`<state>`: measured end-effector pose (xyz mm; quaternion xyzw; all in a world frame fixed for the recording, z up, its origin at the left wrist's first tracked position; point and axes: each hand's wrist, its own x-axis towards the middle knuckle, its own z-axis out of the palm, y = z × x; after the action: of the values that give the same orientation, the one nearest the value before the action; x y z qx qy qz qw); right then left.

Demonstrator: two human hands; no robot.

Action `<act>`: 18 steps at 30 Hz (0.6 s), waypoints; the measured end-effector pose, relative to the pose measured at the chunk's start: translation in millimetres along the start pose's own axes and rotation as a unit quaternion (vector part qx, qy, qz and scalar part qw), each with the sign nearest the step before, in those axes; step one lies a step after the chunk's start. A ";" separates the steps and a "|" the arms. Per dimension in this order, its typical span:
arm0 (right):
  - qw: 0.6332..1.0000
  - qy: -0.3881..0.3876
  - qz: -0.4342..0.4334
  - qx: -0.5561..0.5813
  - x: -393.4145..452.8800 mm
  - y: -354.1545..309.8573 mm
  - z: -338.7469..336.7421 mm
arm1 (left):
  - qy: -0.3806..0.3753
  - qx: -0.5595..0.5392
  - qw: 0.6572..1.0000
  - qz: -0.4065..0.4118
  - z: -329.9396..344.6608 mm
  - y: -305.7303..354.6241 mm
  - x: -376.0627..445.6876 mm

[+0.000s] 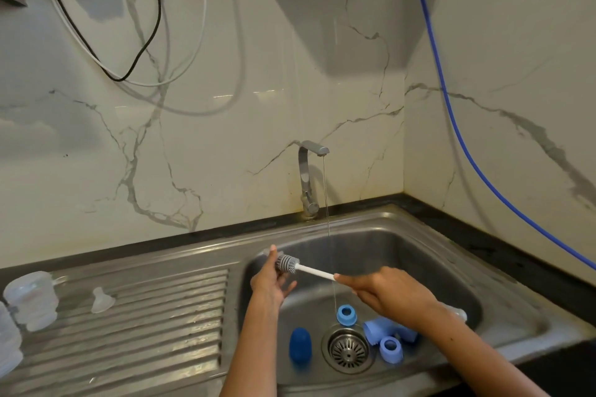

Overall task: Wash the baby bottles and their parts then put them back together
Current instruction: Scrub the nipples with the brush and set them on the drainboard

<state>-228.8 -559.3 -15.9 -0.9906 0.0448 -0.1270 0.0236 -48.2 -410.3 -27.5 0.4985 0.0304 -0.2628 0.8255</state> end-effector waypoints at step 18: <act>0.957 -0.031 0.062 0.283 6.9 -16.1 7.1 | -0.021 0.029 0.999 0.028 0.2 -3.0 6.0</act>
<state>-219.1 -543.7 -20.1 -0.9419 0.0679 -0.1024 0.3125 -44.4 -414.0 -31.7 0.5174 -0.0087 -0.2504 0.8182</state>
